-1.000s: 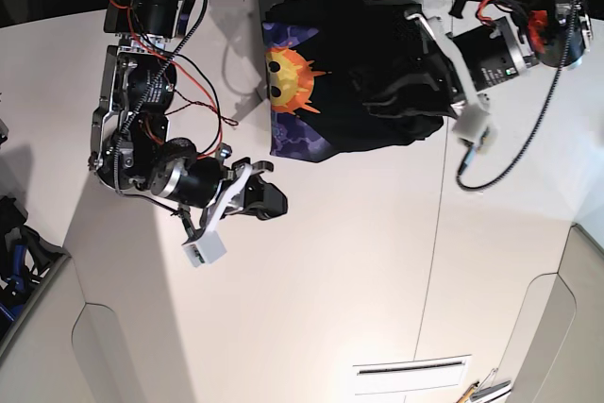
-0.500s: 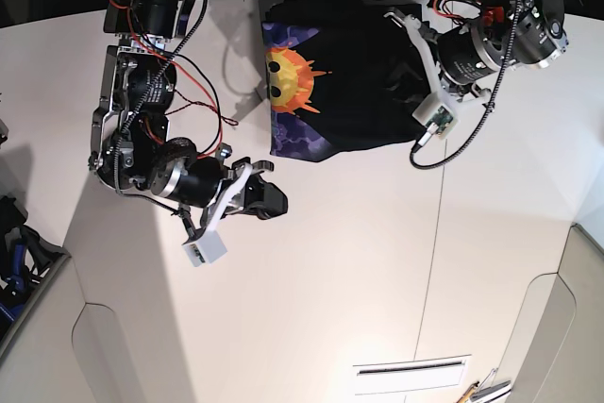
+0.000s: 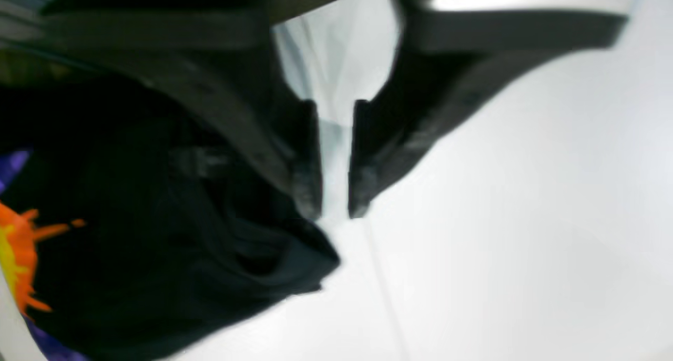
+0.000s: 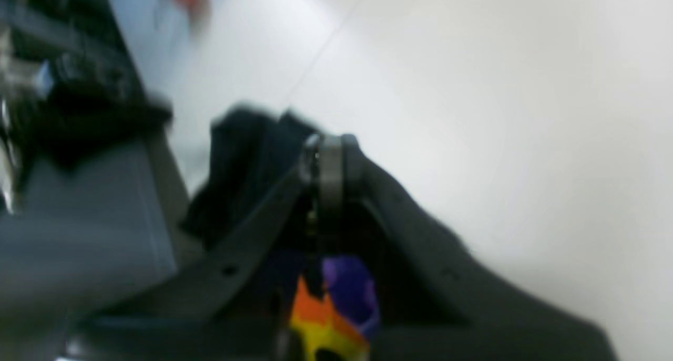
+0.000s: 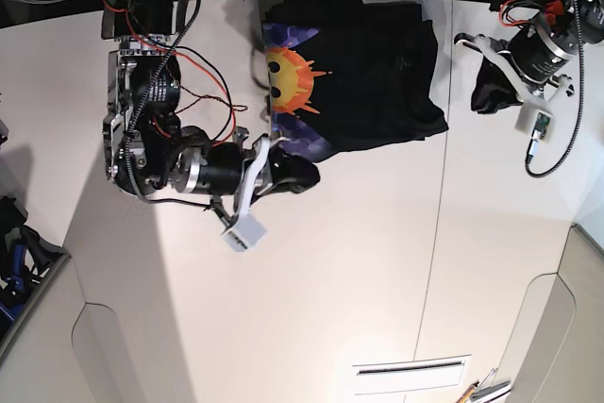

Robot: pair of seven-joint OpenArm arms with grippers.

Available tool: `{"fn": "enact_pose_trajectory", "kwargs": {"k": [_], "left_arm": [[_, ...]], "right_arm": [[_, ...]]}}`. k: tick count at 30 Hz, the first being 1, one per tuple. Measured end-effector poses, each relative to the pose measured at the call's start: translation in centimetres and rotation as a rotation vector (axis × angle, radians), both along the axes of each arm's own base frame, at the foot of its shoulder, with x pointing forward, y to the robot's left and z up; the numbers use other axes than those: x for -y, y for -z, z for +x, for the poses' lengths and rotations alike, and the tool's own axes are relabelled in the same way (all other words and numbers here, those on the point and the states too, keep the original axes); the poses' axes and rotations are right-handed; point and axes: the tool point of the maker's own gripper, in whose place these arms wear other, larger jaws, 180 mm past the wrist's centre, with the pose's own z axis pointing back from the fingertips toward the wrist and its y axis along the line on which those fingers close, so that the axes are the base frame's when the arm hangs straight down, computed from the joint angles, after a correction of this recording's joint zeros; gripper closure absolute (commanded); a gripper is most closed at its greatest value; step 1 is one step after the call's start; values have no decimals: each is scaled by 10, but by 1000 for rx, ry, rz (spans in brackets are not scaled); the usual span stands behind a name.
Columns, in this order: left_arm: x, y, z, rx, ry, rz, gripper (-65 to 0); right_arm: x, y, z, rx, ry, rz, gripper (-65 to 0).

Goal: Fold the T-shirt properly
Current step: 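Drag the folded shirt with the right gripper toward the table edge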

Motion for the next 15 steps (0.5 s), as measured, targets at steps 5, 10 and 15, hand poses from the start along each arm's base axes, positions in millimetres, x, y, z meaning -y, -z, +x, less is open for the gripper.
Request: {"fn": "enact_pose_trajectory", "kwargs": {"k": [5,10,15], "left_arm": [[-14,-5,0,17,-41,17,-11],[-14,-5,1,18,-42,17,-11],[-14,-5,0,18,-42,17,-11]], "right_arm": [[-23,26,-41,11,-249,-161,0],[-41,53,-65,96,-394,-338,0],[-63,64,-79,227,-480,-401,0]]}}
